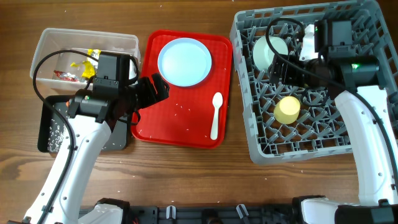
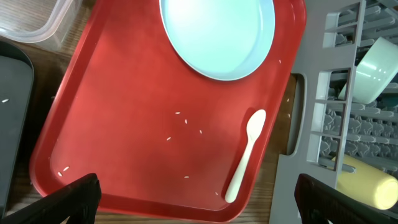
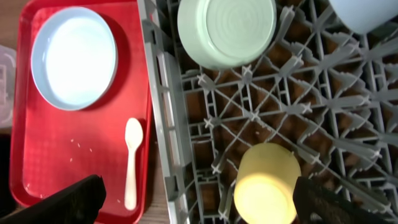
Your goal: Sort waste into correct bins and load items into the dishwasher rack
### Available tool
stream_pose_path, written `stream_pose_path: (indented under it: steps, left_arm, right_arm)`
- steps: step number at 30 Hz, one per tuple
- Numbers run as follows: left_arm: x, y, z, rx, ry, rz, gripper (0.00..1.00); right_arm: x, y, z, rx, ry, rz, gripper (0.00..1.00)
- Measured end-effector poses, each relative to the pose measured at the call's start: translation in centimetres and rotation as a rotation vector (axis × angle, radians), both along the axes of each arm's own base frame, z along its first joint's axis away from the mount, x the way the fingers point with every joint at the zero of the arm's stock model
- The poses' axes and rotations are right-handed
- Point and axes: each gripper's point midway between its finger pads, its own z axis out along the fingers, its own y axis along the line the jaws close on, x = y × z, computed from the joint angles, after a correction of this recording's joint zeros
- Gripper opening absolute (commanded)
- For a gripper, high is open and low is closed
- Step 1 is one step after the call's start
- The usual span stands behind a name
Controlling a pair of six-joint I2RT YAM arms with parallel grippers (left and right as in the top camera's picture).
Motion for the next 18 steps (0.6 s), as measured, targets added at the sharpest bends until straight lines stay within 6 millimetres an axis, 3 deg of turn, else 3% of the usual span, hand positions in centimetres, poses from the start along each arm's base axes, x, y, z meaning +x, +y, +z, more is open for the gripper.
stream_pose_path:
  steps: [8, 11, 15, 18]
  left_arm:
    - [1.9, -0.4, 1.3, -0.018, -0.096, 0.0, 1.0]
    - [3.7, -0.7, 2.8, -0.034, -0.19, 0.001, 1.0]
    - [5.0, -0.9, 4.2, -0.049, -0.269, 0.003, 0.9]
    - [5.5, -0.6, 4.2, -0.047, -0.276, 0.029, 0.89]
  right_arm:
    - [-0.2, 0.0, -0.1, -0.001, 0.01, 0.0, 1.0]
    - [-0.2, 0.0, -0.1, -0.001, 0.01, 0.0, 1.0]
    - [-0.3, 0.0, -0.1, -0.001, 0.012, 0.0, 1.0]
    - [-0.3, 0.0, -0.1, -0.001, 0.013, 0.0, 1.0]
